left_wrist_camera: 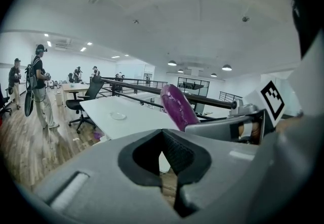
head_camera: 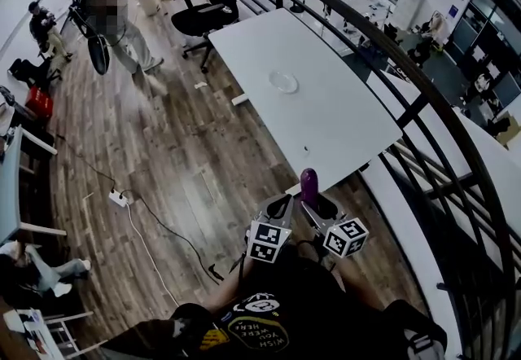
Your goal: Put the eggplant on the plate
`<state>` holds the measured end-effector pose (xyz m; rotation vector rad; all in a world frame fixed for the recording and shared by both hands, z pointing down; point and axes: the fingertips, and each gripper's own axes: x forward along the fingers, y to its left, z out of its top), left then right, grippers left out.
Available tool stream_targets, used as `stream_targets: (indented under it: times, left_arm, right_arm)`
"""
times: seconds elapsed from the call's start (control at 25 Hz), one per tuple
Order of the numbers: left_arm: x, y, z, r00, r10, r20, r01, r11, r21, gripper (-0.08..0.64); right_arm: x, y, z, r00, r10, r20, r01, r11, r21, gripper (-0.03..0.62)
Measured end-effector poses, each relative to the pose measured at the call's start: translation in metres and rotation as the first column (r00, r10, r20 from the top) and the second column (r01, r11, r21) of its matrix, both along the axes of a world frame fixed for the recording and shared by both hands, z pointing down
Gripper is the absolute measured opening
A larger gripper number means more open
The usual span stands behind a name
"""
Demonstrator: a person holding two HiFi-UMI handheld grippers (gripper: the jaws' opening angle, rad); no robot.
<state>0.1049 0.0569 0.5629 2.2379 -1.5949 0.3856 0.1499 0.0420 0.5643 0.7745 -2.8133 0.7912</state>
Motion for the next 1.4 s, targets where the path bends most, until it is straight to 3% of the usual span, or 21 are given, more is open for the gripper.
stream_targets:
  times: [0.4, 0.6, 0.84, 1.04, 1.4]
  left_arm:
    - [-0.113, -0.076, -0.021, 1.000, -0.014, 0.001, 0.014, 0.998, 0.069, 0.005]
    - [-0.151, -0.097, -0.008, 1.000, -0.011, -0.024, 0.012, 0.999, 0.052, 0.005]
    - [-0.171, -0.113, -0.005, 0.998, -0.024, -0.054, 0.026, 0.999, 0.037, 0.005]
    - [-0.191, -0.141, -0.005, 0.999, -0.038, -0.032, 0.039, 0.999, 0.035, 0.005]
    - [-0.221, -0.251, -0.017, 0.999, -0.013, 0.039, 0.010, 0.998, 0.069, 0.005]
  right_arm:
    - [-0.103, -0.074, -0.019, 1.000, 0.014, 0.009, -0.014, 0.998, 0.057, 0.202]
    - [-0.132, -0.089, -0.018, 0.999, 0.049, 0.013, -0.050, 0.997, 0.052, 0.202]
    - [-0.150, -0.103, -0.001, 0.999, 0.040, -0.032, -0.040, 0.999, -0.007, 0.202]
    - [-0.177, -0.137, -0.008, 1.000, 0.007, -0.016, -0.007, 1.000, 0.001, 0.202]
    - [-0.216, -0.244, -0.014, 0.999, -0.007, 0.041, 0.005, 1.000, 0.029, 0.202]
